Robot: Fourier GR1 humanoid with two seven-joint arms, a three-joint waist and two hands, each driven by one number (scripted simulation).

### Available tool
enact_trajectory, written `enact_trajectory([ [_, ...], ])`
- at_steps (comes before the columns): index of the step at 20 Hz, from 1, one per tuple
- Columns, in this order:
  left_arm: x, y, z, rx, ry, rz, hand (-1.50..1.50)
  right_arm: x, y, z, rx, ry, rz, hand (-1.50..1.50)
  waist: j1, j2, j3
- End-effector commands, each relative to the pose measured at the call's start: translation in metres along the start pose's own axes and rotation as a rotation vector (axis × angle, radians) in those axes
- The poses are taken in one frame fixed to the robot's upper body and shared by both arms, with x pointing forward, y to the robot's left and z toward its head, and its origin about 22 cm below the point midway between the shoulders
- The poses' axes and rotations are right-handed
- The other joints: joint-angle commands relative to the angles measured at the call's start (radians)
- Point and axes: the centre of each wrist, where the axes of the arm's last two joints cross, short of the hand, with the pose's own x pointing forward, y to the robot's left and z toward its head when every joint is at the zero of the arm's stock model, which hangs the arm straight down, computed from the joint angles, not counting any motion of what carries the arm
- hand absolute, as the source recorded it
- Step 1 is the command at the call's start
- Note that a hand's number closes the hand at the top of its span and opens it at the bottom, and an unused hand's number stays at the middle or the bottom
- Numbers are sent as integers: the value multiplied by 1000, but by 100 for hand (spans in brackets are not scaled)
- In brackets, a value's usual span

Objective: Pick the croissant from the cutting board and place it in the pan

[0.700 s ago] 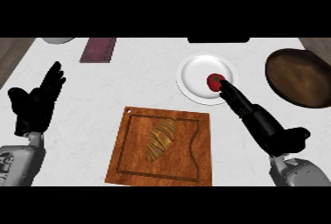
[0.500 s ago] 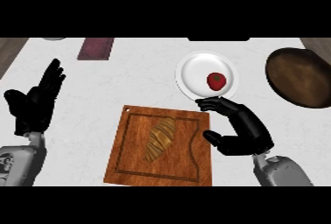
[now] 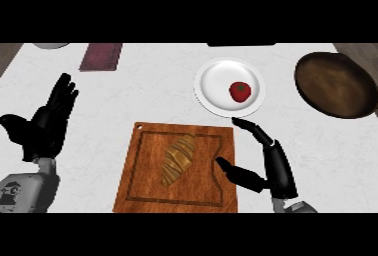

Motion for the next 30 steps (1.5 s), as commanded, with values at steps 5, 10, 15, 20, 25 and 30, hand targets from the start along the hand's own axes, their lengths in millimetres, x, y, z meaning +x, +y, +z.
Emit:
enact_trajectory([
  [5,-9,3,7,2,-1,10,0,59,-37,48,17,-5,288,-150,4,2,-3],
  [10,-4,-6,3,-24,6,8,0,105,-69,38,162,95,509,-150,10,3,-6],
  [15,2,-17,-17,-44,-13,7,0,174,-69,24,146,129,537,-150,22,12,-3],
  [20,-1,-11,-12,-39,-38,16,0,204,-37,-30,162,130,612,-150,41,13,-1],
  [25,-6,-7,-3,-42,-12,28,0,215,-12,-34,267,140,514,-150,34,11,1],
  [30,1,-30,-16,-28,-3,22,0,233,30,-44,332,117,463,-150,31,12,1],
])
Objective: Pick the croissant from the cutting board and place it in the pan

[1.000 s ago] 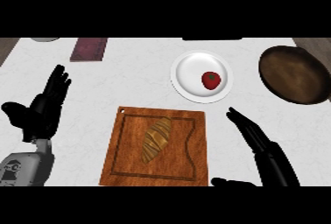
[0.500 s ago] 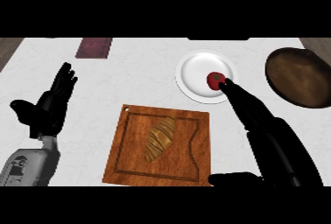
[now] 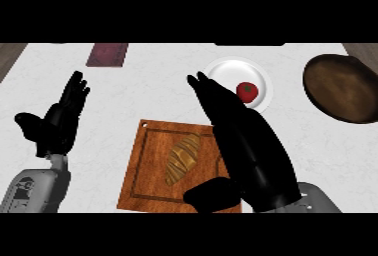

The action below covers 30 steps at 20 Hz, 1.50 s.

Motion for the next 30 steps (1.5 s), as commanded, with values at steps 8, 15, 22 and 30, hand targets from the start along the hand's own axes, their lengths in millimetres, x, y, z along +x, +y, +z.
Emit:
enact_trajectory([
  [8,-2,4,-5,12,-12,5,0,9,52,-12,100,168,51,-150,-5,0,1],
  [15,5,12,-4,-2,-8,-2,0,1,56,-15,57,271,80,-150,-6,-1,1],
  [22,3,15,6,2,5,-13,0,-44,53,-40,160,274,85,-150,-3,0,1],
  [30,-4,6,-5,-7,-3,-1,0,-17,83,-39,251,258,132,-150,-2,0,1],
])
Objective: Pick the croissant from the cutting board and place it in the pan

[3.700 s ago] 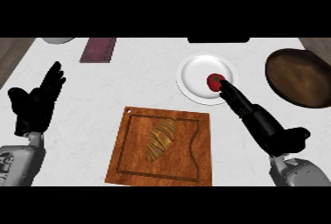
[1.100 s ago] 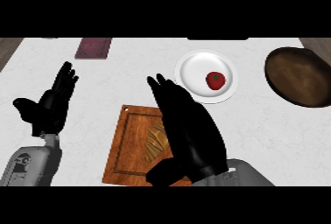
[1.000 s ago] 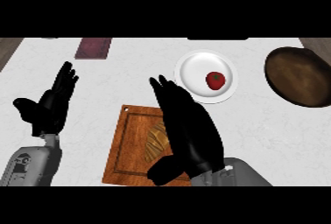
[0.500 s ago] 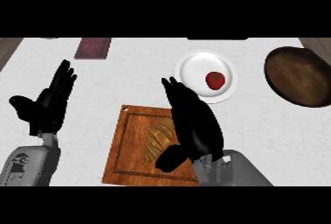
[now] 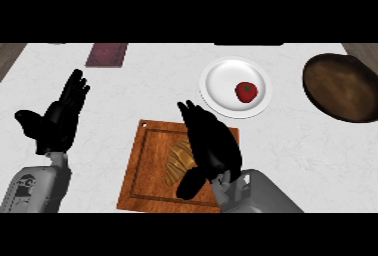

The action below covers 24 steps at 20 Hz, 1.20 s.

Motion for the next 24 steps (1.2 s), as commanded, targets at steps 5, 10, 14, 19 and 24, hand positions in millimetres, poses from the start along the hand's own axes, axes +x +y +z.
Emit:
enact_trajectory([
  [5,-21,-2,1,2,-4,-1,0,7,20,-13,42,66,87,-150,0,1,0],
  [10,-10,26,4,3,5,-3,0,13,25,-16,76,149,216,-150,3,0,-1],
  [14,6,-23,3,-10,-14,8,0,20,23,-33,95,205,247,-150,11,-1,0],
  [19,-1,5,2,-4,-1,-8,0,-14,43,-44,134,180,203,-150,1,0,0],
  [24,4,-11,-1,0,3,13,0,0,49,-59,136,216,238,-150,8,1,0],
])
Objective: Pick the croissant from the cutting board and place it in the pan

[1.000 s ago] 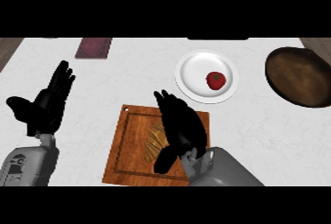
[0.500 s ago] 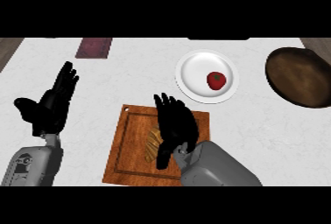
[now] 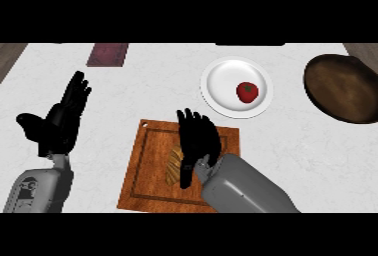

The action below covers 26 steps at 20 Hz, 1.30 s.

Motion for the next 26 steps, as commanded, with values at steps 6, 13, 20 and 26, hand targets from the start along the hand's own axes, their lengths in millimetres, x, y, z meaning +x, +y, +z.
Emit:
enact_trajectory([
  [6,12,2,4,0,-2,4,0,4,13,-15,45,62,26,-150,3,0,0],
  [13,-17,14,10,6,1,-17,0,-10,25,-32,138,52,16,-150,1,1,0],
  [20,-12,13,1,10,-1,-4,0,-7,32,-35,105,-64,95,150,0,1,0],
  [26,8,10,-5,16,-7,-11,0,-15,47,-39,67,-40,89,150,0,1,0],
])
